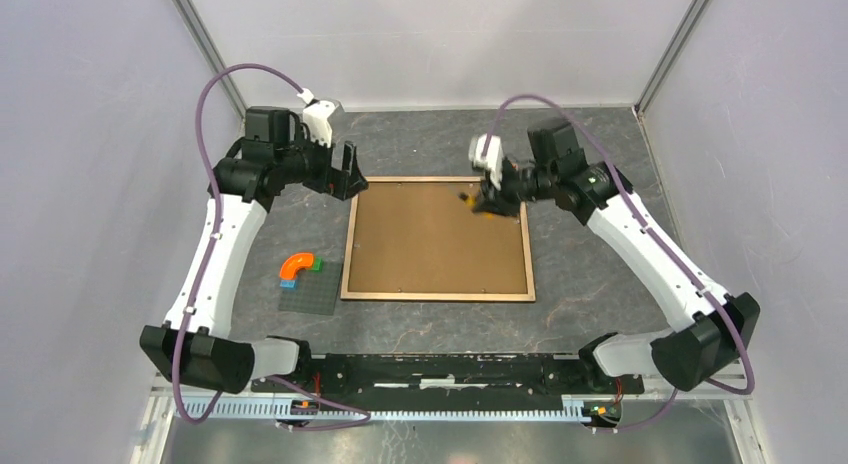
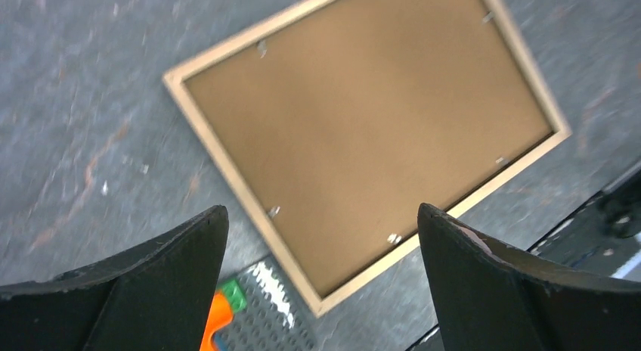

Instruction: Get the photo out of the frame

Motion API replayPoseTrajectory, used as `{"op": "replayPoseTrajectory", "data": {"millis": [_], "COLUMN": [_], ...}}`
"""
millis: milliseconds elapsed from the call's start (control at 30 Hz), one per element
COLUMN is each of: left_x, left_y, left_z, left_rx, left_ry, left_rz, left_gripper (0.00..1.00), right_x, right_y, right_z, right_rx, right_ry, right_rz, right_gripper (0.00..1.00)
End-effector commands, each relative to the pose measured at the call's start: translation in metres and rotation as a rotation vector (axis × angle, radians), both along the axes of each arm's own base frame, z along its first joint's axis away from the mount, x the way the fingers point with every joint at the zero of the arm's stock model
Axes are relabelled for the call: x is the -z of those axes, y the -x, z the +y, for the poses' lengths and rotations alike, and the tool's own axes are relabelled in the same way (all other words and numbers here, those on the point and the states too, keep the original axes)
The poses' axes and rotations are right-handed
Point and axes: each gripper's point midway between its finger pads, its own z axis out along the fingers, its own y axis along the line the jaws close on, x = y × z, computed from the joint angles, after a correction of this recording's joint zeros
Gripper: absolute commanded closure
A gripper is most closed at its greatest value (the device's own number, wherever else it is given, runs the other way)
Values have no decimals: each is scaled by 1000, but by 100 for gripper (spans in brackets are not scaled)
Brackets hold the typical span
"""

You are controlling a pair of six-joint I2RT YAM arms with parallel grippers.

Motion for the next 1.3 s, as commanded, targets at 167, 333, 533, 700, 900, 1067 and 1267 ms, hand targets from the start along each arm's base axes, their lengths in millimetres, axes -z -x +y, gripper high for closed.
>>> {"op": "replayPoseTrajectory", "data": {"millis": [167,333,533,700,900,1067,1267], "left_x": [-111,-117,-111,-107,-102,-104,-113], "left_y": [8,16,16,24,19,12,5], "left_z": [-76,-95,-111,-128,-135,-146,-171], "left_rx": [219,225,197,209,154,138,162], "left_ry": [338,296,293,321,358,385,388], "left_rz": [-335,-447,-447,-424,-409,-410,-439], "left_gripper": [0,0,0,0,0,3,11], "right_x": [-196,-206,-196,-187,-188,-185,-176], "right_y": [-58,-71,-78,-86,-96,-96,-96], "right_z": [73,71,71,71,68,67,72], "right_rx": [242,354,440,508,570,592,608], "right_ry": [-814,-958,-1038,-1078,-1089,-1088,-1078], "right_rz": [105,224,372,461,472,483,524], "right_gripper": [100,100,100,100,100,100,100]}}
